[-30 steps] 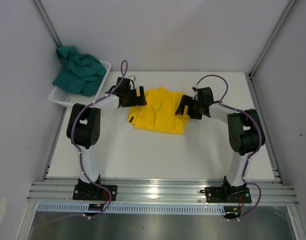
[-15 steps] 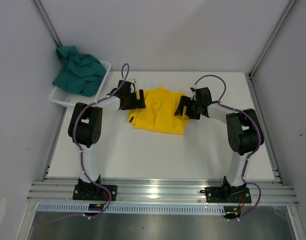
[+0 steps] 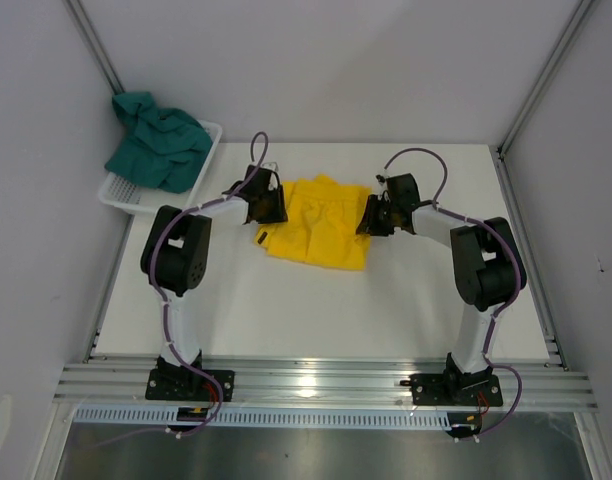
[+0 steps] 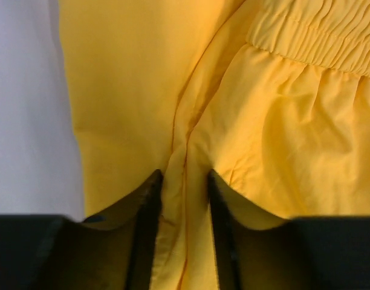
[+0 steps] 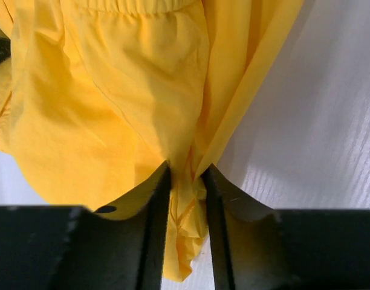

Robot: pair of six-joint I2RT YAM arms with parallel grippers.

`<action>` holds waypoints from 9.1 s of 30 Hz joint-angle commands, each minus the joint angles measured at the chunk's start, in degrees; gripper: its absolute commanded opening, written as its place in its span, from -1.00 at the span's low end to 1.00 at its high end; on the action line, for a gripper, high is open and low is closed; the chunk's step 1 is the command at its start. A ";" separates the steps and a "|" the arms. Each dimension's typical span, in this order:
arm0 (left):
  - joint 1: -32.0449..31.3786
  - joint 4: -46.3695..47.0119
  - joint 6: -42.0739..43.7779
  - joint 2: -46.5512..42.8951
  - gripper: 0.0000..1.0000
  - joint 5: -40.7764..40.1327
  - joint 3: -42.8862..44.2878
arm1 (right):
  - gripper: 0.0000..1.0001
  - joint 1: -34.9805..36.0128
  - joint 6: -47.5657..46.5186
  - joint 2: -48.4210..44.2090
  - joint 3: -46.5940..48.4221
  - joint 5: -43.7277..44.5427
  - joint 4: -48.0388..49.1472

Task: Fold and stack the shorts
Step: Fold the shorts, then neatly place the folded shorts to the corner, then grab the shorts from the pile, then move the shorts to the center of the board

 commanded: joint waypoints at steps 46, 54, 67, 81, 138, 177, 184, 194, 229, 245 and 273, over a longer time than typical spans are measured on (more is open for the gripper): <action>-50.71 20.28 -19.50 11.15 -1.00 -13.13 11.29 | -1.00 -37.63 15.55 -33.42 -19.44 55.53 -25.22; -53.44 22.66 -18.00 19.14 -1.00 -8.39 20.60 | -1.00 -49.68 16.95 -31.05 -19.88 53.86 -22.49; -55.38 29.78 -16.86 15.83 0.51 -10.49 15.78 | 0.65 -49.97 14.93 -34.02 -17.25 57.35 -20.46; -45.01 23.19 -16.87 -4.46 0.98 -8.64 1.82 | 0.69 -42.13 5.09 -45.28 -9.86 39.38 -19.51; -15.83 24.94 -3.59 -57.84 0.98 -32.03 -48.38 | 0.99 24.14 -2.03 -26.03 -25.50 37.42 26.99; 28.56 -7.31 -41.63 11.76 0.98 -17.89 31.23 | 0.99 19.75 1.22 -30.34 -31.04 29.86 29.63; 30.06 2.52 -45.87 18.09 0.09 -16.38 33.44 | 0.99 19.31 1.04 -30.43 -31.13 29.51 29.72; 29.44 15.62 -41.83 11.79 -1.00 -12.42 30.39 | 0.99 18.87 0.69 -29.11 -30.69 29.25 29.72; -26.18 40.07 6.96 -58.70 -1.00 -42.38 -4.49 | 0.99 17.90 1.66 -44.84 -40.27 40.31 33.94; -30.59 27.66 -15.28 -69.89 -1.00 -48.64 -29.49 | 0.99 17.81 2.27 -45.11 -40.54 41.02 34.11; -17.14 -13.91 -21.08 -62.41 0.98 -38.19 -20.25 | 0.94 17.29 3.49 -29.47 -30.00 5.34 31.67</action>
